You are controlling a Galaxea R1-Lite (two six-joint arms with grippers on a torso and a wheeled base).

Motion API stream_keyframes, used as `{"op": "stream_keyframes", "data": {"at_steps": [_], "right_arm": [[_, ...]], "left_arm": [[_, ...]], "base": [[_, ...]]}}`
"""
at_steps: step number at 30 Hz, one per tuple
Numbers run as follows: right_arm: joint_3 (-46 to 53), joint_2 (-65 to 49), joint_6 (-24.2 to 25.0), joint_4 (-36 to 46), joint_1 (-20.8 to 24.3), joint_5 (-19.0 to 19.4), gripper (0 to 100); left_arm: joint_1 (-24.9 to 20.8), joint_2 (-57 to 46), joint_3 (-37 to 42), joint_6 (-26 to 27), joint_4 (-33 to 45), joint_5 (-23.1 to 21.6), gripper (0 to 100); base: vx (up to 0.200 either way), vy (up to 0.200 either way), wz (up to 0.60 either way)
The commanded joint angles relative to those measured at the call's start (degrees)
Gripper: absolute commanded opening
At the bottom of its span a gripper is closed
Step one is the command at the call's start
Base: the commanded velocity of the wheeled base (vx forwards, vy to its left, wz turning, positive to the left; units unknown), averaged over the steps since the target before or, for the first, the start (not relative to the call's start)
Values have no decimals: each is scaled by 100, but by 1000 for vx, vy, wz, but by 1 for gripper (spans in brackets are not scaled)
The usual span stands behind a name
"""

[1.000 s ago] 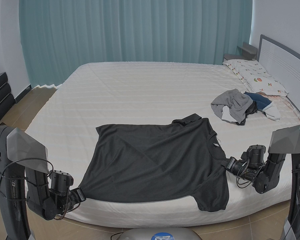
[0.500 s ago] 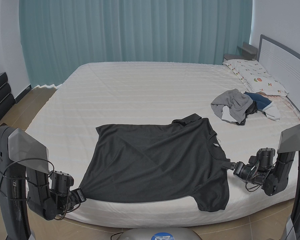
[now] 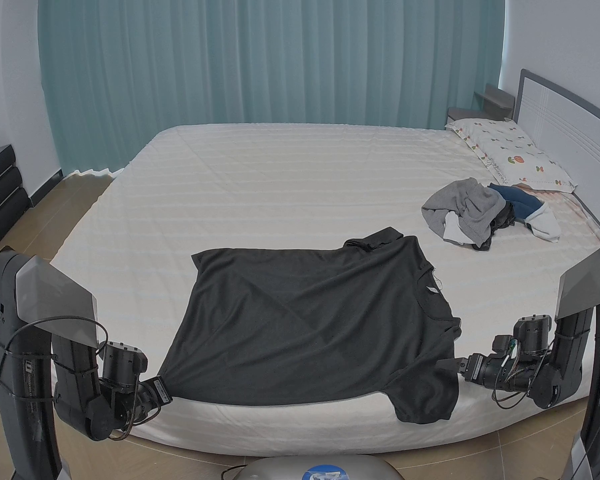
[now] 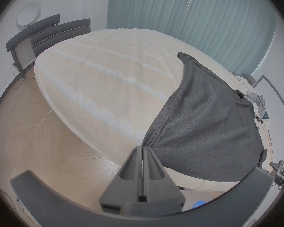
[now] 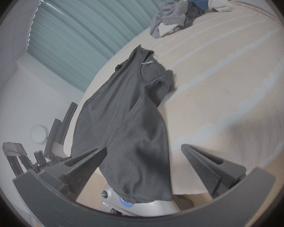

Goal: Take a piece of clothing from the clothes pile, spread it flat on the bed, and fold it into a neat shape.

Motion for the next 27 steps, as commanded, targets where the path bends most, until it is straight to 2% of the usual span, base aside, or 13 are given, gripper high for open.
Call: {"op": "stream_keyframes", "data": {"at_steps": [1,6,13,15,20,27], "right_arm": [[-39,142,-1,9,80,-10,0],[128,142,-115,27,36,-37,0],[805,-130,-686,0,-527,7,0],[1139,-245,-976,-35,-729,60,0],[1640,-192,-1346,-290,-1010,262,0],[1640,-148,-1425,-79,-1089,200,0]], "left_arm": [[0,-3,-10,-3,-1,2,0],[0,-12,-1,-3,-1,-60,0],[0,-3,43,-3,-1,-60,0],[0,-21,69,6,-1,-60,0],[-26,-21,210,58,-10,-60,0],[-202,5,430,102,8,-60,0]], "base": [[0,0,0],[0,0,0],[0,0,0],[0,0,0],[0,0,0],[0,0,0]]}}
